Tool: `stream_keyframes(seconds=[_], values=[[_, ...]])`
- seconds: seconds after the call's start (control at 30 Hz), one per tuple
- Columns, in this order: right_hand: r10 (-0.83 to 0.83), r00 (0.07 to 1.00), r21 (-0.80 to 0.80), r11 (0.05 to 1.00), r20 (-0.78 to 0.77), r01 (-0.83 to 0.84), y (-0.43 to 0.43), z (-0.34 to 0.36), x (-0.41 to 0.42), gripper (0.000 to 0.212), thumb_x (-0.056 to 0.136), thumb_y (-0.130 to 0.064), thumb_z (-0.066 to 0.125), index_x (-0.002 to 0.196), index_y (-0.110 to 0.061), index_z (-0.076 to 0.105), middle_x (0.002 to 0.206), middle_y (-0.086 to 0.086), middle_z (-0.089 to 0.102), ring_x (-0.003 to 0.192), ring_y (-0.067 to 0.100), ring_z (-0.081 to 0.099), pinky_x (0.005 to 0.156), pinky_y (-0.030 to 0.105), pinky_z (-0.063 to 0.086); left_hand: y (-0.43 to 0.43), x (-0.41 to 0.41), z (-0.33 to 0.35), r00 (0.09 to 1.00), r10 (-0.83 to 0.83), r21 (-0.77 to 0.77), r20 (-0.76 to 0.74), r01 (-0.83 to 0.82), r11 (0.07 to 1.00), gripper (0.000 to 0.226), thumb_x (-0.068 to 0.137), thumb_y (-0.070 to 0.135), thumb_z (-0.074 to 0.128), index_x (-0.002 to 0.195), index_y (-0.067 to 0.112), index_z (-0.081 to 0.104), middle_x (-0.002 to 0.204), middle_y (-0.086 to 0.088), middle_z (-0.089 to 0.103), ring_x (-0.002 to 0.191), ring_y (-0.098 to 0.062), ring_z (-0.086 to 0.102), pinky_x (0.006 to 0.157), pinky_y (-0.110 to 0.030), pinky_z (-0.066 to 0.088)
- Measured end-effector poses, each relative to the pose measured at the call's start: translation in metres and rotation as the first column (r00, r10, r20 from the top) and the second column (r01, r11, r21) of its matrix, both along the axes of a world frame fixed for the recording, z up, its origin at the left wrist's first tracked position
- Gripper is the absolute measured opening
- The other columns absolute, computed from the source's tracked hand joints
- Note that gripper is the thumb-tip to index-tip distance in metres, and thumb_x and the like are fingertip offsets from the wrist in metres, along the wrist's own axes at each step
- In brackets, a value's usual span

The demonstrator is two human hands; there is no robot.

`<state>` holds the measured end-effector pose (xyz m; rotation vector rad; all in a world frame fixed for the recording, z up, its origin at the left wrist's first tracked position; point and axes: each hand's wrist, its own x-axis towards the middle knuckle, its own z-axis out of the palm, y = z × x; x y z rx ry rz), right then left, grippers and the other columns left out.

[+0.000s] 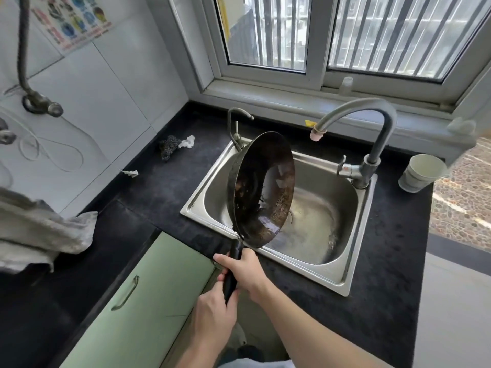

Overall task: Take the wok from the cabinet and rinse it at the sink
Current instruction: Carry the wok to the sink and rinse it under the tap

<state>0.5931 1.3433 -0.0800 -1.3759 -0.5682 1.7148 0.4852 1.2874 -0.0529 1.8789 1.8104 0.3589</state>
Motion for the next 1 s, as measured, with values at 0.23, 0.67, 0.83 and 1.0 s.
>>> stream_keyframes(seconds=[0.23,0.67,0.83,1.0], values=[[0.026,1.000,0.088,0.996,-0.015,-0.025,-0.006,-0.004,0.010,0.021,0.093,-0.001,0.064,0.080,-0.008,0.049,0.054,0.002,0.055,0.056,0.021,0.069,0.060,0.034,0.059,0.003,0.009,0.002,0.896,0.283,-0.402,0.342,-0.133,0.906,0.026,0.097,0.034,0.057,0.105,0.011,0.064,0.073,0.000,0.064,0.057,-0.023,0.060,0.050,-0.030,0.040],[0.048,0.997,0.130,0.991,-0.056,-0.040,-0.003,0.001,0.013,0.028,0.092,-0.025,0.071,0.081,-0.011,0.049,0.058,0.004,0.057,0.052,0.025,0.064,0.058,0.037,0.048,0.004,0.014,-0.007,0.803,0.352,-0.448,0.481,-0.120,0.886,0.027,0.100,0.034,0.051,0.080,0.018,0.061,0.047,0.010,0.040,0.042,-0.009,0.034,0.044,-0.027,0.028],[-0.053,0.983,0.103,0.992,-0.177,0.072,-0.003,-0.002,0.007,0.025,0.096,-0.020,0.067,0.087,-0.009,0.046,0.057,0.003,0.048,0.040,0.018,0.050,0.065,0.041,0.057,0.007,0.011,-0.006,0.856,0.249,-0.352,0.453,-0.084,0.932,0.039,0.092,0.048,0.054,0.105,0.015,0.069,0.065,-0.005,0.065,0.061,-0.028,0.057,0.059,-0.037,0.039],[-0.047,0.979,0.125,0.989,-0.197,0.073,-0.004,-0.005,0.010,0.029,0.099,-0.019,0.062,0.077,-0.010,0.045,0.055,0.004,0.043,0.039,0.016,0.049,0.066,0.040,0.060,0.006,0.007,-0.013,0.915,0.148,-0.277,0.376,-0.042,0.960,0.032,0.099,0.035,0.051,0.106,0.008,0.066,0.099,-0.022,0.066,0.098,-0.039,0.060,0.056,-0.019,0.036]])
